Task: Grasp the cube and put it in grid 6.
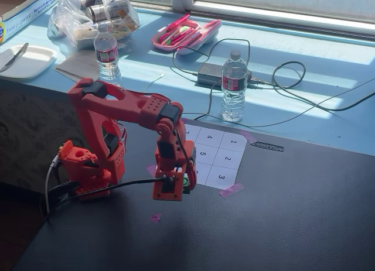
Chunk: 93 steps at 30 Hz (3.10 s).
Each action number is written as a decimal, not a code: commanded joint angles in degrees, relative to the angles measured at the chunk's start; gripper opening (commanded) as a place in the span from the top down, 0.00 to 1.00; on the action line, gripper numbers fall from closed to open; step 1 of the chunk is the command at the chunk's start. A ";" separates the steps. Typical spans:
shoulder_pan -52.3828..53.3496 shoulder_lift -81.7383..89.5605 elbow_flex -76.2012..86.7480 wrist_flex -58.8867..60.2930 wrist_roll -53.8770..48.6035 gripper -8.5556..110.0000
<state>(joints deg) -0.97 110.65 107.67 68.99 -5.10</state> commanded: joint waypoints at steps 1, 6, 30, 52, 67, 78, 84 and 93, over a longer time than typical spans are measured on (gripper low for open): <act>-4.83 -0.26 -2.99 1.32 -1.76 0.93; -12.13 -0.53 -2.20 1.58 -3.69 0.93; -22.32 -17.93 -6.24 -7.82 -0.97 0.93; -27.42 -23.20 -12.04 -3.96 -7.29 0.65; -15.91 -1.41 -25.31 12.13 -8.17 0.71; 5.71 11.43 -19.60 11.60 -6.24 0.93; 7.03 21.27 -6.50 5.10 -6.24 0.93; 6.94 37.88 23.82 -10.63 -6.50 0.93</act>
<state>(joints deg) 5.98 142.73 123.84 63.46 -11.51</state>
